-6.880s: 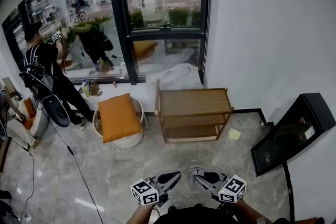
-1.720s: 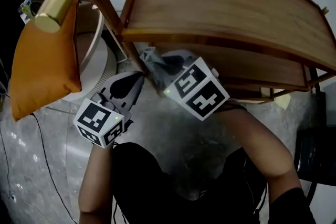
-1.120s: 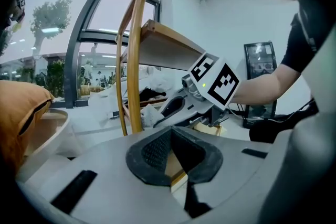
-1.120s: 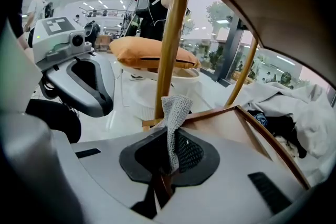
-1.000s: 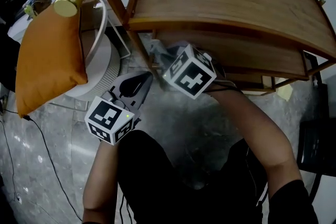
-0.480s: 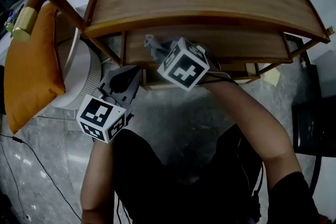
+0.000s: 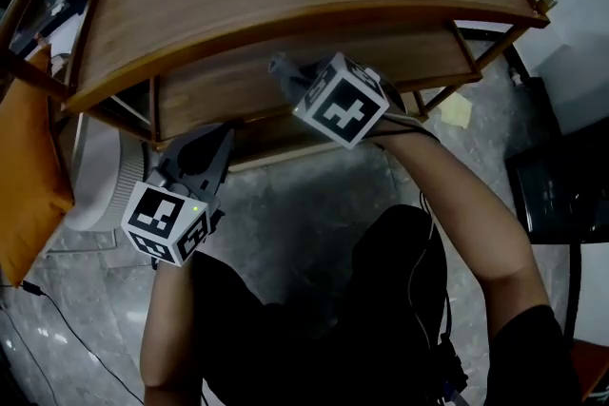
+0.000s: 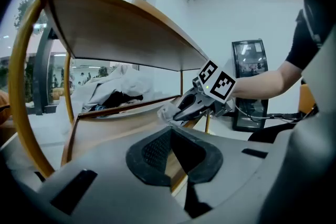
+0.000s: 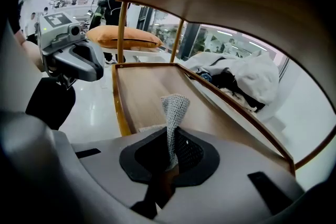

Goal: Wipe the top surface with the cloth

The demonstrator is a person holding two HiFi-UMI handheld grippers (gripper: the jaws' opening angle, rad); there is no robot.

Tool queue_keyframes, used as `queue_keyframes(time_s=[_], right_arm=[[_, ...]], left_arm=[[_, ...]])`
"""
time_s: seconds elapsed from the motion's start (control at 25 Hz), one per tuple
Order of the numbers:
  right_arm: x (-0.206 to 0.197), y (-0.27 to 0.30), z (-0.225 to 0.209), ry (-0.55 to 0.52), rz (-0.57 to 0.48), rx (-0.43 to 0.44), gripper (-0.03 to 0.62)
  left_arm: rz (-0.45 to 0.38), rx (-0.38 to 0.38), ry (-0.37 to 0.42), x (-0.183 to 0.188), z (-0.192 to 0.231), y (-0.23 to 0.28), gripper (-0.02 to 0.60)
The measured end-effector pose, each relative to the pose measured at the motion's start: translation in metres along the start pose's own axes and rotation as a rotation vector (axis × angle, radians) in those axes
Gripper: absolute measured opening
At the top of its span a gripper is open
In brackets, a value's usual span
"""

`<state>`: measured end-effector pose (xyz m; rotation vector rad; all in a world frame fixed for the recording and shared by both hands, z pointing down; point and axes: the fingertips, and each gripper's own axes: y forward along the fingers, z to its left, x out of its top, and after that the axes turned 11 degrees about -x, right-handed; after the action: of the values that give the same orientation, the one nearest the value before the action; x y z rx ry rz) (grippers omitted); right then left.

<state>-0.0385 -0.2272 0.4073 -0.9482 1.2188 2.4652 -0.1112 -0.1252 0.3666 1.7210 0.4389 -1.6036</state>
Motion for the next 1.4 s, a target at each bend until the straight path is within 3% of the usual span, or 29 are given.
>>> queue_keyframes(time_s=[0.12, 0.36, 0.8, 1.12, 1.4], right_arm=[[-0.008, -0.01, -0.007, -0.034, -0.008, -0.007, 0.034], [-0.053, -0.027, -0.05, -0.07, 0.106, -0.083, 0.034], [-0.163, -0.084, -0.159, 0.054, 0.271, -0.264, 0.034], [-0.206, -0.111, -0.199, 0.145, 0.3, -0.358, 0.034], [-0.231, -0.132, -0.227, 0.116, 0.334, -0.46, 0.034]], left_arm=[[0.008, -0.027, 0.018, 0.005, -0.013, 0.017, 0.011], [0.009, -0.057, 0.042, 0.015, -0.026, 0.032, 0.011], [-0.007, -0.097, 0.067, 0.022, -0.041, 0.048, 0.012], [-0.005, -0.124, 0.092, 0.029, -0.05, 0.054, 0.011], [-0.01, -0.111, 0.1, 0.031, -0.047, 0.046, 0.011]])
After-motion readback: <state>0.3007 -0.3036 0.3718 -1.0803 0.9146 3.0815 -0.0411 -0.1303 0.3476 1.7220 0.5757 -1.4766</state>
